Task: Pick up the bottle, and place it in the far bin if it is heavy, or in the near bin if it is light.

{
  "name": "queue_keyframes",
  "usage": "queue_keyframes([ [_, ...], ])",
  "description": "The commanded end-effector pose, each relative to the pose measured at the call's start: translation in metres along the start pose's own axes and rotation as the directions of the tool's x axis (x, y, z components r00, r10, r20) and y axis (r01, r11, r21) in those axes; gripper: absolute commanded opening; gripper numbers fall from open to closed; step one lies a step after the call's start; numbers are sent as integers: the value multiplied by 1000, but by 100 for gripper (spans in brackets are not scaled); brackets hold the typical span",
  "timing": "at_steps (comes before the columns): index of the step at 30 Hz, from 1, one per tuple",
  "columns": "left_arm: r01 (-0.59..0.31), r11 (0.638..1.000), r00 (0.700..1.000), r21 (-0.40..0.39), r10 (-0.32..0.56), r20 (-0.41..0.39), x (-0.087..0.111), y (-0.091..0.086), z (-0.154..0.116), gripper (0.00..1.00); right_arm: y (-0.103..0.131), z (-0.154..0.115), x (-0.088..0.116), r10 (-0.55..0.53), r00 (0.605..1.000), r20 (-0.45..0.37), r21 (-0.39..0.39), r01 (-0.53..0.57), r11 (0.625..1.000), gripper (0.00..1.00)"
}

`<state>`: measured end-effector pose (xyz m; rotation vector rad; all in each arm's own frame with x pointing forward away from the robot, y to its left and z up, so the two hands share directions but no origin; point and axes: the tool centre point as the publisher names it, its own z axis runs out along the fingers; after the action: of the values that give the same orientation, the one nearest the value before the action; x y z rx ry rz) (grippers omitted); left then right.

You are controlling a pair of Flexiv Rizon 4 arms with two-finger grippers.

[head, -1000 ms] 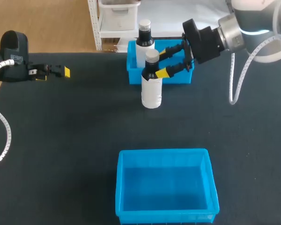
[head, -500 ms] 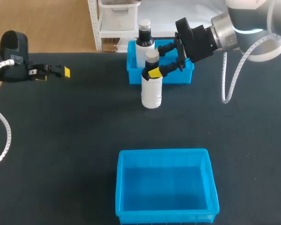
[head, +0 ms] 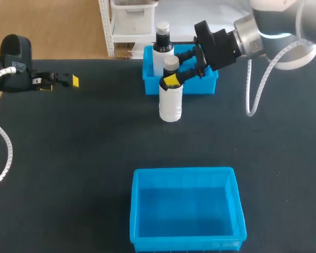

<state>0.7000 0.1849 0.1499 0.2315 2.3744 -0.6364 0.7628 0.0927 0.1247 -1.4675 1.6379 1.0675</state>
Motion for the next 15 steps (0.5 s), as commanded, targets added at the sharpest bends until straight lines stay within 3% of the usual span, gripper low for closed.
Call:
queue_keyframes([
  [1, 0, 1000, 1000, 0, 0, 0, 0, 0, 0, 100, -1, 1, 0, -2, 1000, 2, -2, 2, 1000, 38],
  [3, 0, 1000, 1000, 0, 0, 0, 0, 0, 0, 100, 0, 1, 0, -3, 1000, 2, -2, 3, 1000, 26],
  [5, 0, 1000, 1000, 0, 0, 0, 0, 0, 0, 100, 2, 0, 0, -4, 1000, 2, -2, 4, 1000, 0],
  [15, 0, 1000, 1000, 0, 0, 0, 0, 0, 0, 100, 15, -18, -5, -12, 1000, 1, 10, 12, 1000, 0],
])
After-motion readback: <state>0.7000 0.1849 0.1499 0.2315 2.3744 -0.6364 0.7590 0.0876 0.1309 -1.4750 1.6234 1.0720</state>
